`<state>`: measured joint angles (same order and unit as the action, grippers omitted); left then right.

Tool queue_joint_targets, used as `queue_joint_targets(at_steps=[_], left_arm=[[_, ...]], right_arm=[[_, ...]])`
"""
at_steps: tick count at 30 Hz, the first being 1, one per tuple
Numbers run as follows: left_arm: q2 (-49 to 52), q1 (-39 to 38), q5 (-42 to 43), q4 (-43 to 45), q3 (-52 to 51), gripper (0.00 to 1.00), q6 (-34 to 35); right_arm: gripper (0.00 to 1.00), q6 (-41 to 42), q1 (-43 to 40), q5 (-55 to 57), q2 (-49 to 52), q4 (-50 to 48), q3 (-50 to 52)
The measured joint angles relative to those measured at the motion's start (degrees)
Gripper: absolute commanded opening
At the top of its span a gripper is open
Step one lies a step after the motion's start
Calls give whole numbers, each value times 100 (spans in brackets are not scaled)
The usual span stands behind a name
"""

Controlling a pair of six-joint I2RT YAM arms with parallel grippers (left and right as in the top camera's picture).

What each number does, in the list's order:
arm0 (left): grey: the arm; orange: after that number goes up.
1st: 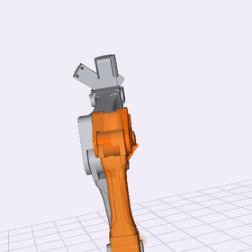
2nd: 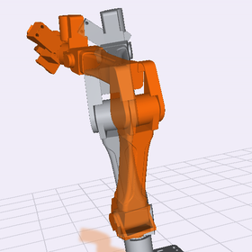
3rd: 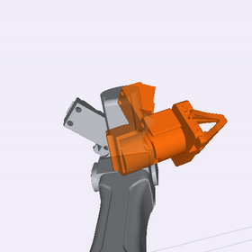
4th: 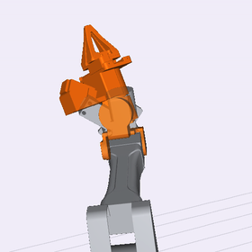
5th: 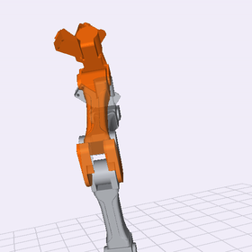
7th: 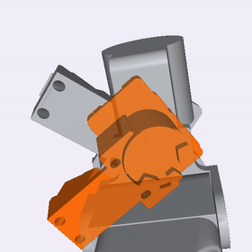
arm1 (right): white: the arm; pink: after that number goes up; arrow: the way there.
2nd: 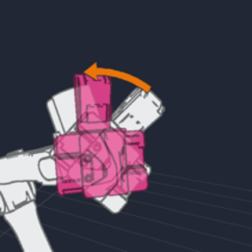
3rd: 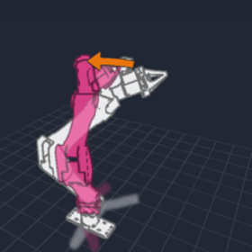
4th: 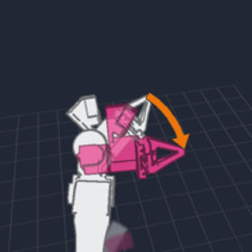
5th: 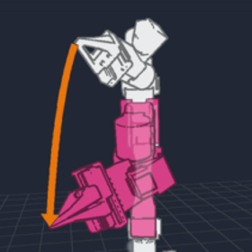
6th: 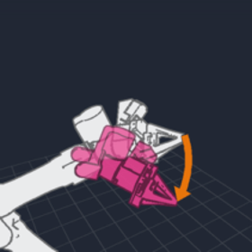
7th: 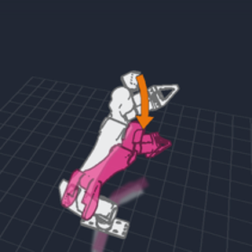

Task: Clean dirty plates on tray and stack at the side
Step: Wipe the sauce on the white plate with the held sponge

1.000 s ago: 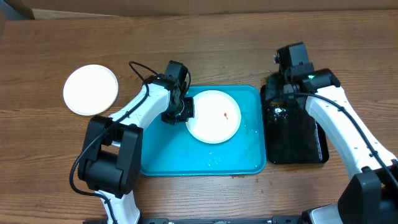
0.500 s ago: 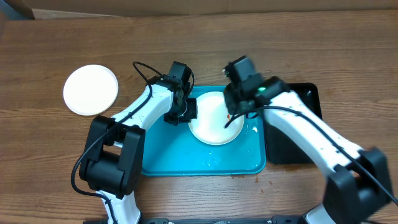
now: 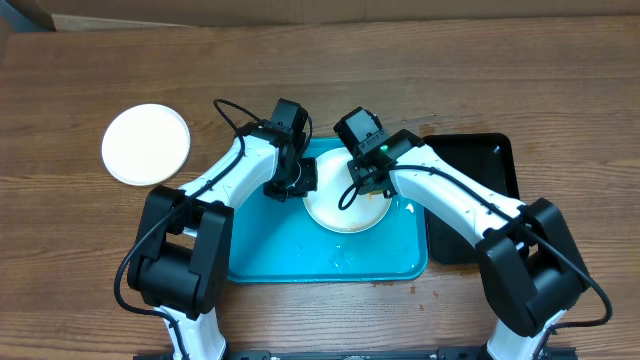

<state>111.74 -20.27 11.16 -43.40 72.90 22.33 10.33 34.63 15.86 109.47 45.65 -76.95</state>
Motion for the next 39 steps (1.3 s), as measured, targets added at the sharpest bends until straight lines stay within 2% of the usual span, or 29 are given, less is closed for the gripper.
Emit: queue_joint_targets(at_steps=[14, 28, 39], left_arm=[[0, 0, 7, 2, 0, 8, 0], [0, 0, 0, -4, 0, 5, -2], [0, 0, 2, -7, 0, 5, -2]], right_arm=[[4, 122, 0, -61, 461, 205, 0], [4, 144, -63, -807, 459, 328, -4], [4, 442, -94, -1893, 459, -76, -4]])
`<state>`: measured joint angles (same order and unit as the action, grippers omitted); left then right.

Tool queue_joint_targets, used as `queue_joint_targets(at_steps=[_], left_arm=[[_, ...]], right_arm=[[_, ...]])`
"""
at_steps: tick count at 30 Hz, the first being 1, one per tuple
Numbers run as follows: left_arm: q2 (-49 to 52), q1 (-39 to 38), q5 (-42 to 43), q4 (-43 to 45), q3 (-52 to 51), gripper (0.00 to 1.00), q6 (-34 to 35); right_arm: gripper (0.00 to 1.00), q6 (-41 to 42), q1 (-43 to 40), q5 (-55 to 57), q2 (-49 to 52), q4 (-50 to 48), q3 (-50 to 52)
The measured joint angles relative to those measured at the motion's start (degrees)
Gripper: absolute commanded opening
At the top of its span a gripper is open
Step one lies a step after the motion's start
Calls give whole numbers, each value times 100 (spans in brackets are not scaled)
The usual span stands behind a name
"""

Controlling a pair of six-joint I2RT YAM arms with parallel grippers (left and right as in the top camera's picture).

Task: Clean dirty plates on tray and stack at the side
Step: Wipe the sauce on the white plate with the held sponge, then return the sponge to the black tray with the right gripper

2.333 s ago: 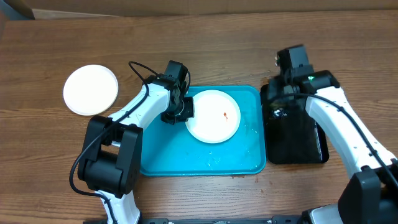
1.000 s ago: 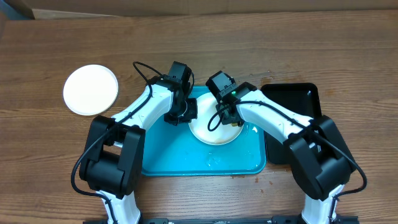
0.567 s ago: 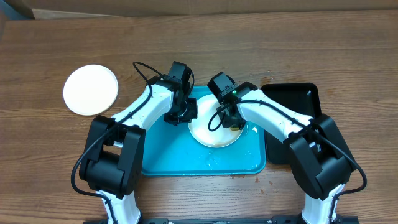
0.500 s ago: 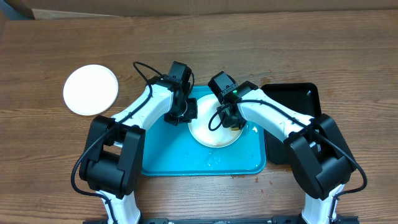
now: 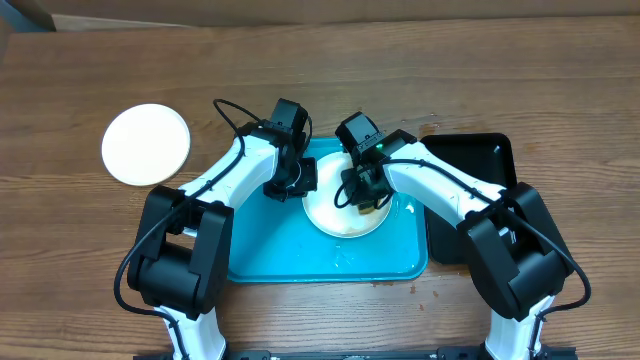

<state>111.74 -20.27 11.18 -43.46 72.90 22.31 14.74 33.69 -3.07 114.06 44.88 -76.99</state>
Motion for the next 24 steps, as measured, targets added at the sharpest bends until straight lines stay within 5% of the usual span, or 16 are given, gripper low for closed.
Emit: queue_joint_targets(at_steps=[12, 24], left_arm=[[0, 0, 20, 2, 0, 6, 0], [0, 0, 15, 2, 0, 15, 2]], right_arm=[[4, 170, -264, -1961, 98, -422, -92], [4, -151, -1965, -3486, -136, 354, -413]])
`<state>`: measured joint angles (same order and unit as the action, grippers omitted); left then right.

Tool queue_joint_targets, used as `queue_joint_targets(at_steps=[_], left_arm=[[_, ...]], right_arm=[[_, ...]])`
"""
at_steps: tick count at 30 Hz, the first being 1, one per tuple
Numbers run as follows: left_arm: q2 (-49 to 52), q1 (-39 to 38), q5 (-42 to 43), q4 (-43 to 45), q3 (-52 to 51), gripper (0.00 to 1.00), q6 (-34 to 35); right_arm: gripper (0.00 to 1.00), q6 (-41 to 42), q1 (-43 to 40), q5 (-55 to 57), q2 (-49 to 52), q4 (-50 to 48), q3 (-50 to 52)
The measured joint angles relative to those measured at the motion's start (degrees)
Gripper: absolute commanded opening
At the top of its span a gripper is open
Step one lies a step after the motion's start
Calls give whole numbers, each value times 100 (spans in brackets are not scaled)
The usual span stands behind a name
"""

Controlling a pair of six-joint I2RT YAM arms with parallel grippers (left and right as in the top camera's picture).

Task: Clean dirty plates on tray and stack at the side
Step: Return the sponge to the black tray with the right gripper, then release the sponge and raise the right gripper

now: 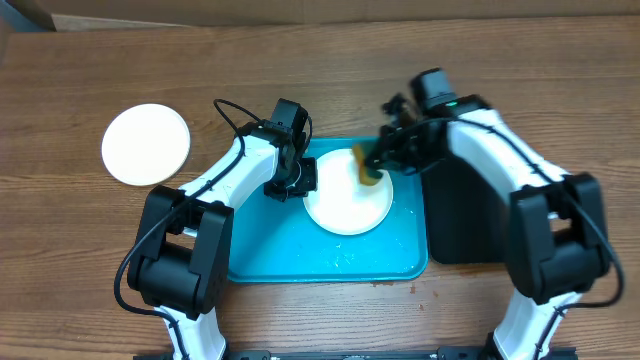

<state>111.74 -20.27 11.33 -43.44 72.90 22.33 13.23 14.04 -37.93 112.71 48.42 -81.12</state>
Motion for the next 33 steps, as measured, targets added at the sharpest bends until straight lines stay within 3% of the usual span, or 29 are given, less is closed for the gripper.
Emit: queue_joint_targets(at_steps=[8, 14, 21, 25, 26, 27, 33], left_arm=[[0, 0, 2, 4, 0, 18, 0], [0, 0, 2, 2, 0, 19, 0], [0, 0, 2, 4, 0, 19, 0], [0, 0, 2, 4, 0, 20, 0], [0, 0, 2, 4, 0, 22, 0], [0, 0, 2, 4, 0, 24, 0], [0, 0, 0, 0, 0, 27, 0]], right_arm=[[4, -297, -1073, 1473, -466, 927, -13], [4, -361, -1255, 3121, -466, 927, 260], [5, -407, -1250, 4124, -466, 398, 844], [66, -415, -1250, 4277, -466, 267, 1005], [76, -424, -1250, 4293, -466, 256, 1008], [81, -424, -1250, 4315, -466, 232, 1008], [88, -431, -1259, 4347, -466, 612, 684]])
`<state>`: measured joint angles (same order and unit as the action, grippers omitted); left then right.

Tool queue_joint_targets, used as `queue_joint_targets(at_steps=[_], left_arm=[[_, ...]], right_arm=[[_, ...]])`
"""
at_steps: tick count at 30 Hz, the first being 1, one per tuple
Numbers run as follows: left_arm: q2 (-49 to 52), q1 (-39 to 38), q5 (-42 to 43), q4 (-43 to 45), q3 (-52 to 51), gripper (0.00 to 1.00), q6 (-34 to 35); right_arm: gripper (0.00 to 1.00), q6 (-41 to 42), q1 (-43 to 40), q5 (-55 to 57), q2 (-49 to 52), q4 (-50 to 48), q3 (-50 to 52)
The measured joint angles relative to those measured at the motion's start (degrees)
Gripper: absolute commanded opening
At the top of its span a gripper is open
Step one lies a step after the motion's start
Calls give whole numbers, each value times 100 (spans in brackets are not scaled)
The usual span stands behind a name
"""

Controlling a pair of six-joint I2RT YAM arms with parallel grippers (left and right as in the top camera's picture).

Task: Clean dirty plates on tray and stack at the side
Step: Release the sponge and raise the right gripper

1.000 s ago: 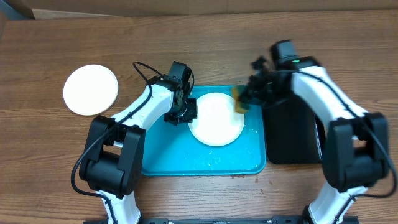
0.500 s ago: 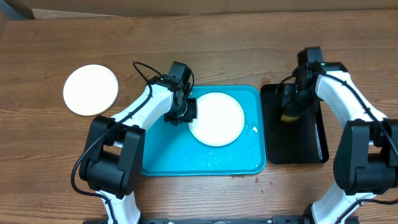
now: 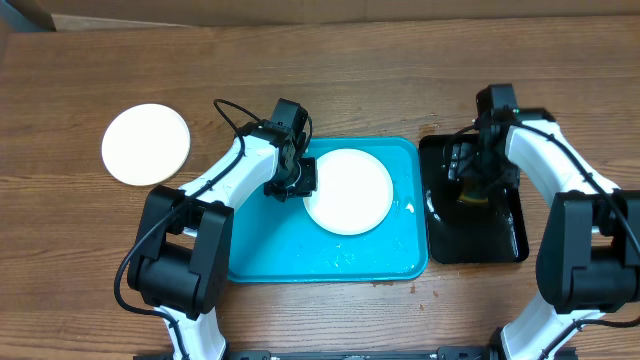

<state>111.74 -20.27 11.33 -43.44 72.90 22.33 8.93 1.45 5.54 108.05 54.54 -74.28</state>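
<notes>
A white plate lies on the teal tray, its face looking clean. My left gripper sits at the plate's left rim and appears shut on it. Over at the right, my right gripper points down into the black tray. A yellow-brown sponge shows at its tip, and the gripper seems shut on it. A second white plate rests alone on the table at the far left.
Some wet smears and crumbs mark the teal tray near its right edge and front. A cardboard box edge runs along the back of the wooden table.
My right gripper has moved with the sponge from the plate's far right rim to the black tray on the right. The plate is now fully uncovered. The left arm has not moved.
The right gripper was pressed on the plate's right part, then nearer its middle, with the left gripper at the plate's left rim throughout. Then the right gripper held the sponge at the plate's far edge, and now it is over the black tray.
</notes>
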Motion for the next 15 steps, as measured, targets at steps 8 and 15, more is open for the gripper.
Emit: queue_joint_targets(at_steps=[8, 15], left_arm=[[0, -2, 2, -31, 0, 30, 0], [0, -192, 0, -24, 0, 17, 0]], right_arm=[[100, 4, -695, -181, -7, 326, -1305], [100, 7, -1740, -433, -15, 356, -1338]])
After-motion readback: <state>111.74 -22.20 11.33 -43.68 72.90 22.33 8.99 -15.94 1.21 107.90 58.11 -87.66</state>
